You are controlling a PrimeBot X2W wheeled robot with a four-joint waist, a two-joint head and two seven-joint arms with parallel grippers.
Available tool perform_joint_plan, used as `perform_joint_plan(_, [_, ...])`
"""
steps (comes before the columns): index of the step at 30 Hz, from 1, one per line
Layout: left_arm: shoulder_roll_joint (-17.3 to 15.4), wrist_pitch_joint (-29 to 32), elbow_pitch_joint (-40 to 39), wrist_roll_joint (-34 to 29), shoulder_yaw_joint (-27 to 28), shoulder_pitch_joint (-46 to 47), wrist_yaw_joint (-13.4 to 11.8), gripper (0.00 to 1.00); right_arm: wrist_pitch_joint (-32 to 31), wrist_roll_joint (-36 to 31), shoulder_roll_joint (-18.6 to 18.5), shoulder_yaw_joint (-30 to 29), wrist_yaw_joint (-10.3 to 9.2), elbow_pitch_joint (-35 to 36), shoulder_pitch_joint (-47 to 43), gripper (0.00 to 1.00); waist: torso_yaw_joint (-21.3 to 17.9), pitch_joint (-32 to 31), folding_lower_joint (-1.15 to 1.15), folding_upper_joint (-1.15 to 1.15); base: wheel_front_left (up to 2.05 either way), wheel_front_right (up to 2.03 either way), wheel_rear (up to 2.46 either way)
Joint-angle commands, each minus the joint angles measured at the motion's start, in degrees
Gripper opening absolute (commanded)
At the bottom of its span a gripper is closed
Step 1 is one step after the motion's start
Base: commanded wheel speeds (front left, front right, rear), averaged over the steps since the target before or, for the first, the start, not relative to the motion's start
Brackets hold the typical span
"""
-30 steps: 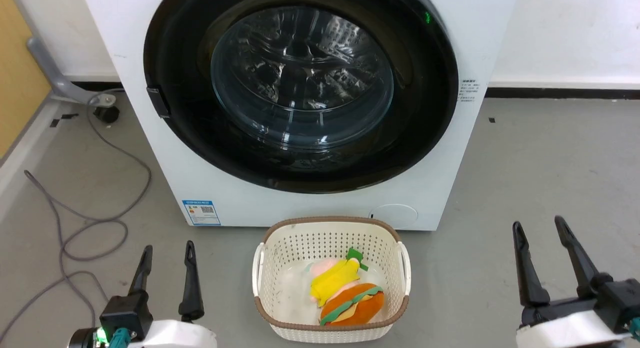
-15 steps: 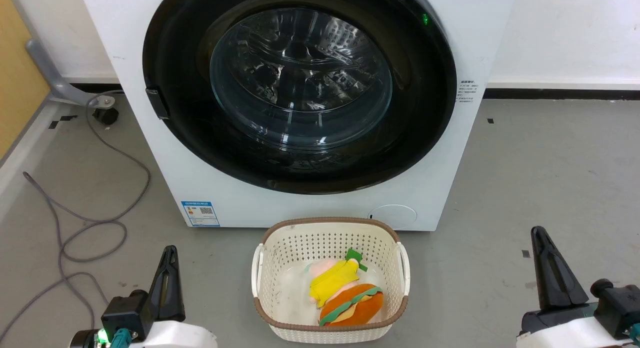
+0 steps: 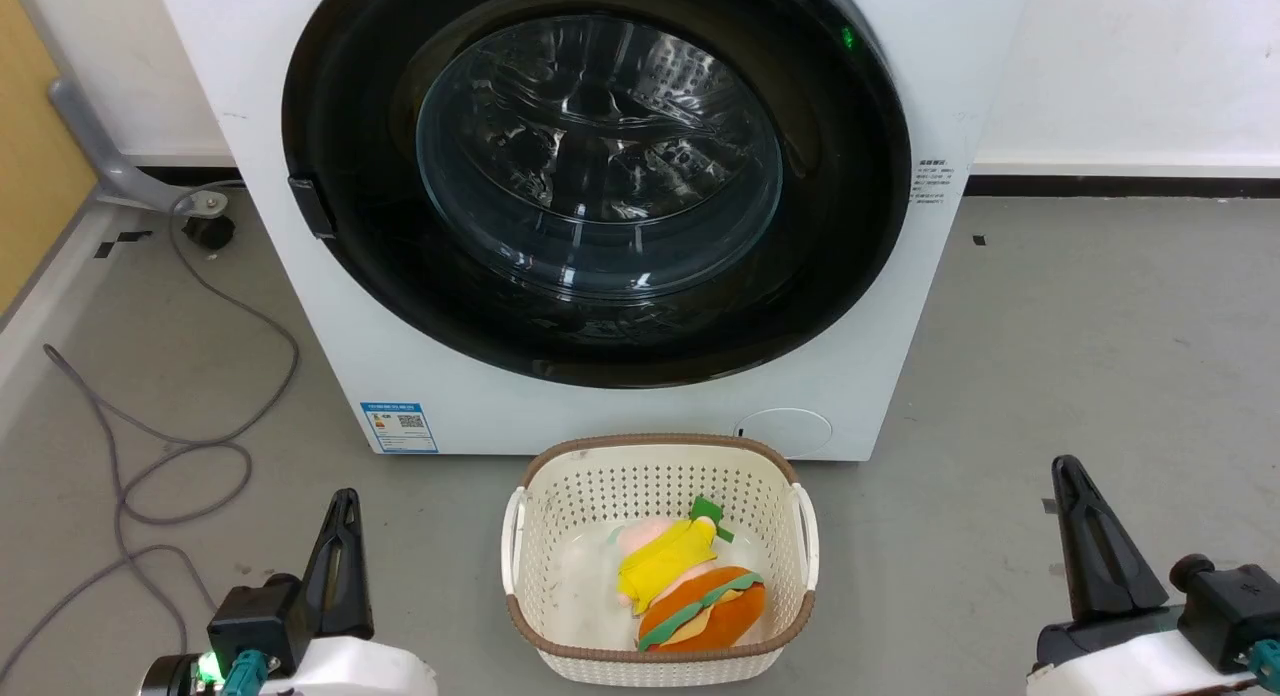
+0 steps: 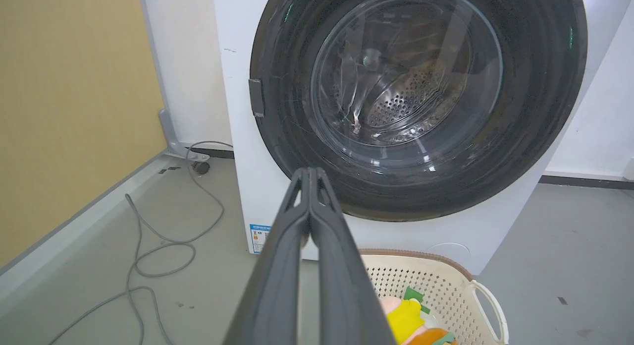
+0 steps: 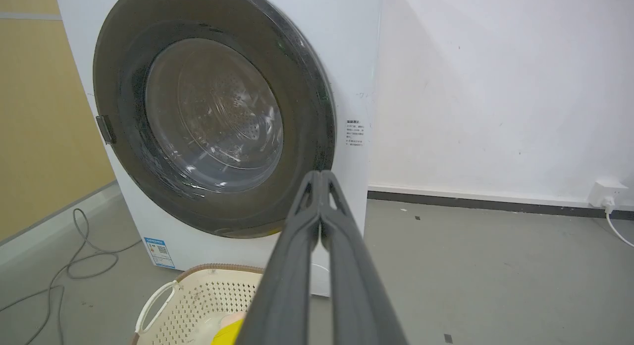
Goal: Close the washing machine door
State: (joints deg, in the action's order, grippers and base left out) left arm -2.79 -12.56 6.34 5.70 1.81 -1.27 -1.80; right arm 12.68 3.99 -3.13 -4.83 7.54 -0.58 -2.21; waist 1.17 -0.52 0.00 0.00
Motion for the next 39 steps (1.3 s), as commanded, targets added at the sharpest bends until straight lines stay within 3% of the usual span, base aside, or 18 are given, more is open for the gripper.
perform_joint_plan(1, [-0.02,0.29,-0.31,-0.43,-0.09,0.19,0.26,0.0,-0.34,-0.55,0.04,0.24,-0.01,0.09,0.33,0.0,-0.01,0.01,0.0,0.0,0.0,0.0,0.0])
perform_joint_plan(39, [-0.04,4.85,-2.55,-2.39,-0.73,0.59,0.83,0.0,-4.94,-1.83,0.12,1.95,-0.03,0.27,1.03,0.0,-0.44,0.2,0.0,0.0,0.0,0.0,0.0])
